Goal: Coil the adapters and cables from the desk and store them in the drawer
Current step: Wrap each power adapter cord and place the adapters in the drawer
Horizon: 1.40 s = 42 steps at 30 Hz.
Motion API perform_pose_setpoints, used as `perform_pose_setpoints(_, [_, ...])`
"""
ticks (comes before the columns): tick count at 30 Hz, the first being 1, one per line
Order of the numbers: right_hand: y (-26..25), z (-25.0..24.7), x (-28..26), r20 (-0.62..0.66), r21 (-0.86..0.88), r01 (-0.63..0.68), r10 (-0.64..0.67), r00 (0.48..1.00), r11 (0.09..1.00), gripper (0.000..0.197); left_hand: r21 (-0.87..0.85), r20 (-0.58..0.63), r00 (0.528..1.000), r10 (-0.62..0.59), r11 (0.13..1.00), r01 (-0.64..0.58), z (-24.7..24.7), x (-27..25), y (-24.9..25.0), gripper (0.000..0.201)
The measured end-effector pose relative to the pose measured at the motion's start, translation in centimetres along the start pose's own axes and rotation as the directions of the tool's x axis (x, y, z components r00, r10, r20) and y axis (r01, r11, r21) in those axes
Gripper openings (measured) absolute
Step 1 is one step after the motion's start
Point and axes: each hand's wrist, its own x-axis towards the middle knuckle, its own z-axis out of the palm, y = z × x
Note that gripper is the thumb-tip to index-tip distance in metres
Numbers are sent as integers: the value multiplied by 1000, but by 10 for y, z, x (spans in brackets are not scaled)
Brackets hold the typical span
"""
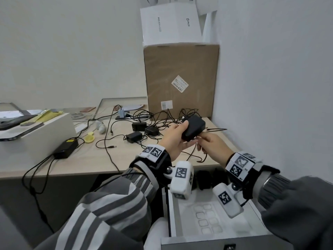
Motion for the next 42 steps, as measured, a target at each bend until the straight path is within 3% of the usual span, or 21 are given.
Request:
perform_pose_setpoints(5, [-3, 12, -4, 114, -96, -22, 33, 993, 995, 17, 101, -15, 1000, -3, 995, 5, 10, -1, -3, 34])
perform_pose_setpoints(10, [5, 12, -4, 98, -229, -40, 64, 993, 973, 23, 273, -13, 999, -43, 961, 45, 7, -4, -2, 24])
perform_pose_setpoints(14, [3, 11, -7, 52, -124, -27, 33, 998, 992, 19, 351, 8, 999, -35, 936, 30, 6, -7, -4, 23])
perform_pose_setpoints(16, [1, 10, -7, 50, -83, -31, 35, 998, 996, 19, 323, -1, 1000, 14, 946, -13, 5, -7, -5, 20])
perform_pose_setpoints(19, [-2, 6, -8, 52, -93, -17, 22, 998, 996, 17, 289, -103, 989, 109, 954, -75, 2, -3, -3, 32])
perform_pose_setpoints(22, [0, -2, -12, 94, -142, 13, 0, 996, 990, 17, 211, -196, 968, 155, 971, -113, -8, 2, 2, 29])
perform_pose_setpoints(25, [2, -8, -18, 152, -205, 65, -34, 988, 976, 16, 353, -256, 930, 264, 921, -164, -20, 3, 4, 25])
perform_pose_setpoints(29, [-4, -19, -13, 105, -275, 89, -62, 993, 957, 18, 469, -134, 959, 252, 868, -163, -24, -1, -3, 19])
perform_pose_setpoints(34, [-17, -41, 1, 62, -341, 103, -87, 994, 934, 11, 588, 92, 993, 70, 801, -111, -21, -7, -6, 28])
perform_pose_setpoints(37, [-25, -52, 6, 110, -344, 131, -99, 989, 930, 8, 573, 197, 977, -78, 818, -50, -20, -11, -4, 32])
perform_pose_setpoints(42, [-36, -66, 12, 191, -297, 175, -122, 974, 939, 13, 589, 334, 912, -237, 808, -6, -18, -20, 0, 35])
